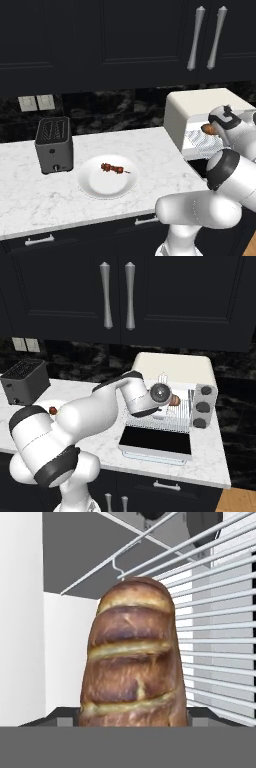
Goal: Pick up the kebab skewer and baguette bread, and place them inside the toaster oven. Close the toaster oven door and start by setting the timer.
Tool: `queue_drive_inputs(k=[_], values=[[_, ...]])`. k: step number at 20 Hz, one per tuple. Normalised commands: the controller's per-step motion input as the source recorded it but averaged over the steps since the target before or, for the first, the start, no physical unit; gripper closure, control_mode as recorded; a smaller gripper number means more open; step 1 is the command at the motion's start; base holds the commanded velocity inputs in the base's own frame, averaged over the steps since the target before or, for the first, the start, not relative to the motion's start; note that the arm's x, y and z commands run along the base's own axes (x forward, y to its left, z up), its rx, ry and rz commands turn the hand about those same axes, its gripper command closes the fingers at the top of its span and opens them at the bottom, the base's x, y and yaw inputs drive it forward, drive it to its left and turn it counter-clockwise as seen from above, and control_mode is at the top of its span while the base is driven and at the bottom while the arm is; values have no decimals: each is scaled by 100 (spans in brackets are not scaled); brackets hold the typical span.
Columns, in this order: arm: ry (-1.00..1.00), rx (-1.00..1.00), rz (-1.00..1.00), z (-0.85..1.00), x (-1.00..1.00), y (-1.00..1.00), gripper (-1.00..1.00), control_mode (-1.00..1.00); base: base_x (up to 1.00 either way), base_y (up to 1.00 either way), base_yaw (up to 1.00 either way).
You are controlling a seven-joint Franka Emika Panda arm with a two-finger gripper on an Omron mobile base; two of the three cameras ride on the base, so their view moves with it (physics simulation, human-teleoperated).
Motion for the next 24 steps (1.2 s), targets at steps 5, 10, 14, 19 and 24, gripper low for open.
queue_drive_inputs(k=[5, 10, 14, 19, 24], values=[[0, 0, 0, -12, 12, 0, 100, -100, 0, 0, 0], [0, 0, 0, -14, 14, 0, 100, -100, 0, 0, 0], [0, 0, 0, -20, 6, 0, 100, -100, 0, 0, 0], [0, 0, 0, -1, 0, 0, -100, -100, 0, 0, 0], [0, 0, 0, 0, 0, 0, -100, -100, 0, 0, 0]])
